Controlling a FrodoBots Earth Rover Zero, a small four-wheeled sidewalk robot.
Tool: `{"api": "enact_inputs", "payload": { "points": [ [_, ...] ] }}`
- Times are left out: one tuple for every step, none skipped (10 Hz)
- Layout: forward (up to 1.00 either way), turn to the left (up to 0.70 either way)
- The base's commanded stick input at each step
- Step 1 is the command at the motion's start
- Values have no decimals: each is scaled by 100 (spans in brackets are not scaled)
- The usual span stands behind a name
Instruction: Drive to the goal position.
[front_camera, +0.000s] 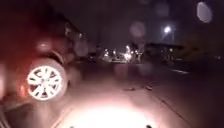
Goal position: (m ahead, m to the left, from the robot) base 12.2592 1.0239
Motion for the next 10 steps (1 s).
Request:
{"api": "enact_inputs", "payload": {
  "points": [
    [70, 0],
    [70, 0],
    [70, 0],
    [70, 0],
    [70, 0],
    [70, 0],
    [70, 0],
    [70, 0],
    [70, 0],
    [70, 0]
  ]
}}
